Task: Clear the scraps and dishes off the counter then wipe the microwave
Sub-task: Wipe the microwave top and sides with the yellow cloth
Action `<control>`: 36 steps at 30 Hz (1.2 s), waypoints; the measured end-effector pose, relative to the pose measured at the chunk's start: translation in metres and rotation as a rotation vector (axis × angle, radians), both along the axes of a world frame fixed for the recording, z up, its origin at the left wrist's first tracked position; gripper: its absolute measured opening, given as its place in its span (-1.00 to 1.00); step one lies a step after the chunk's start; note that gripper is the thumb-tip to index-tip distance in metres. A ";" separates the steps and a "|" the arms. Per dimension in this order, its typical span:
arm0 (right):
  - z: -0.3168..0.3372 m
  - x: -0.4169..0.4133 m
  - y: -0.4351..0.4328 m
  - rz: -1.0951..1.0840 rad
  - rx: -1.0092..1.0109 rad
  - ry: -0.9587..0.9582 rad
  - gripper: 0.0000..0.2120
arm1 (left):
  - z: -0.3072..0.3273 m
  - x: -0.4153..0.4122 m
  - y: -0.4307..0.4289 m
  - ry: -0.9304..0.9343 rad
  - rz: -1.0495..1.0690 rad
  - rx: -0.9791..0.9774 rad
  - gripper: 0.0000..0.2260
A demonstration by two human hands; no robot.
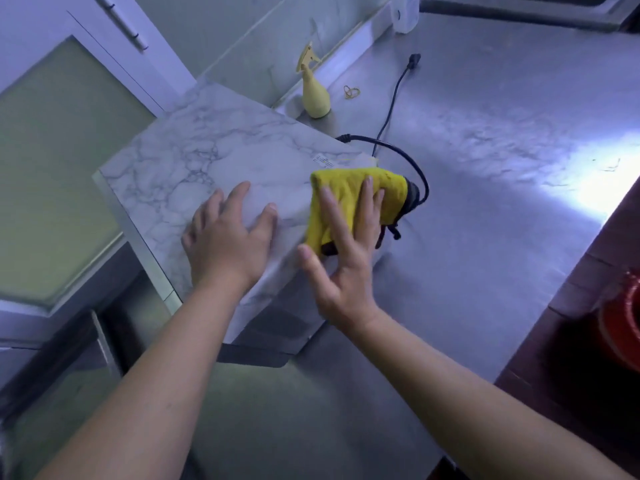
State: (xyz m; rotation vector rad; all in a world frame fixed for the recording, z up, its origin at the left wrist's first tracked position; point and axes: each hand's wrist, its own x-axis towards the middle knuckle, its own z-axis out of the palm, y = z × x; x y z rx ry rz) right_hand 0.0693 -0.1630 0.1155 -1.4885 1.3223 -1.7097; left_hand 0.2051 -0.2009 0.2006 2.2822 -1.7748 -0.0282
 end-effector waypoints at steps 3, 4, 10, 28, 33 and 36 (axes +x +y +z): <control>-0.028 0.027 0.004 -0.130 -0.056 0.073 -0.49 | -0.002 0.002 0.000 -0.003 -0.004 -0.008 -0.45; -0.035 0.028 0.001 -0.157 -0.089 0.065 -0.52 | -0.003 0.002 0.000 -0.005 -0.009 -0.010 -0.43; -0.058 0.029 -0.011 -0.174 -0.085 -0.048 -0.57 | -0.002 0.003 -0.001 -0.010 -0.011 -0.012 -0.42; -0.058 -0.097 -0.021 -0.115 0.576 -0.786 -0.49 | 0.001 0.000 0.001 0.023 -0.002 0.026 -0.44; 0.012 -0.093 0.020 0.171 0.164 -0.483 -0.47 | 0.002 -0.001 0.000 0.006 0.013 0.029 -0.45; 0.022 -0.071 0.023 0.475 0.179 -0.104 -0.58 | 0.003 -0.002 0.000 -0.003 0.019 0.026 -0.46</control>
